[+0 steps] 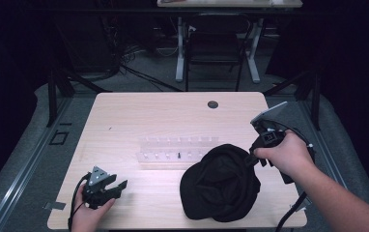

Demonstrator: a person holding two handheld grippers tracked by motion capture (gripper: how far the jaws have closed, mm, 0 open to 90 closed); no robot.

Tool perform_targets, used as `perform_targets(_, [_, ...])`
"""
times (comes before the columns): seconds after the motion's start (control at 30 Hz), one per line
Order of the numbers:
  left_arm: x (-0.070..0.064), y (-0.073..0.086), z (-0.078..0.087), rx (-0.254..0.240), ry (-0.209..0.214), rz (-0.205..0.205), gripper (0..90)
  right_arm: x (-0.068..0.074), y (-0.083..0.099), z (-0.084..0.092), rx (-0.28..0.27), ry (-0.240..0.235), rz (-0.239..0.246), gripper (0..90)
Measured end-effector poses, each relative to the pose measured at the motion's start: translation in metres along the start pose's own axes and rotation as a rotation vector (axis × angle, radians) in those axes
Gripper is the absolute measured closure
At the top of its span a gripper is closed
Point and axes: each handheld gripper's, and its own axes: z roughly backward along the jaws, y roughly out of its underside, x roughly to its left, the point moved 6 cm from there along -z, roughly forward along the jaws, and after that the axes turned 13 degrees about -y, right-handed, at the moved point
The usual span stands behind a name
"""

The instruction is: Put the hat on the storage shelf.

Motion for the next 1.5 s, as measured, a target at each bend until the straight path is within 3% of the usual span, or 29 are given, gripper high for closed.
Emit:
perform_targets(0.1, [0.0, 0.0, 0.0, 0.0, 0.0, 0.0, 48.9, 0.003, -0.001, 0.002, -0.016, -0.025, -0.015, 87.7])
perform_targets(0.13, [0.0, 0.0, 0.0, 0.0, 0.0, 0.0, 49.0, 0.003, 0.0, 0.006, 0.009, -0.044, -0.012, 87.8])
perform_targets(0.2, [0.0, 0.0, 0.0, 0.0, 0.0, -0.001, 48.9, 0.008, 0.0, 0.008, -0.006, -0.104, -0.042, 87.8])
perform_targets(0.27, [0.0, 0.0, 0.0, 0.002, 0.0, -0.001, 48.9, 0.008, 0.001, 0.01, 0.013, -0.121, -0.031, 87.8])
perform_targets(0.3, [0.0, 0.0, -0.001, 0.003, 0.0, -0.001, 49.0, 0.012, 0.001, 0.012, -0.006, -0.17, -0.054, 87.8])
perform_targets(0.33, [0.0, 0.0, -0.001, 0.003, 0.0, -0.001, 49.0, 0.012, 0.001, 0.012, -0.006, -0.17, -0.054, 87.8])
perform_targets(0.37, [0.0, 0.0, -0.001, 0.003, 0.0, -0.002, 48.9, 0.015, 0.002, 0.013, -0.014, -0.205, -0.053, 87.9])
perform_targets(0.47, [0.0, 0.0, -0.001, 0.004, 0.0, -0.001, 48.9, 0.016, 0.003, 0.015, -0.004, -0.219, -0.05, 87.9])
perform_targets(0.5, [0.0, 0.0, -0.001, 0.004, 0.0, -0.001, 48.9, 0.021, 0.003, 0.016, -0.022, -0.255, -0.055, 87.9])
perform_targets(0.73, [0.0, 0.0, -0.001, 0.002, -0.002, 0.004, 48.9, 0.029, 0.005, 0.026, -0.016, -0.312, -0.04, 87.9])
perform_targets(0.8, [0.001, 0.0, -0.001, 0.002, -0.002, 0.002, 48.9, 0.035, 0.005, 0.03, -0.046, -0.346, -0.048, 87.9])
perform_targets(1.07, [0.0, 0.0, -0.001, 0.004, 0.0, 0.002, 48.7, 0.038, 0.005, 0.046, -0.058, -0.391, -0.034, 87.9])
perform_targets(1.23, [0.0, 0.0, -0.001, 0.005, -0.001, 0.003, 48.8, 0.041, 0.002, 0.06, -0.111, -0.426, -0.046, 87.9])
perform_targets(1.33, [0.0, 0.0, -0.001, 0.005, 0.001, 0.002, 48.7, 0.044, -0.004, 0.07, -0.143, -0.475, -0.025, 87.9])
perform_targets(1.5, [0.0, 0.0, -0.001, 0.005, 0.002, 0.002, 48.3, 0.051, -0.012, 0.077, -0.171, -0.5, -0.017, 87.8])
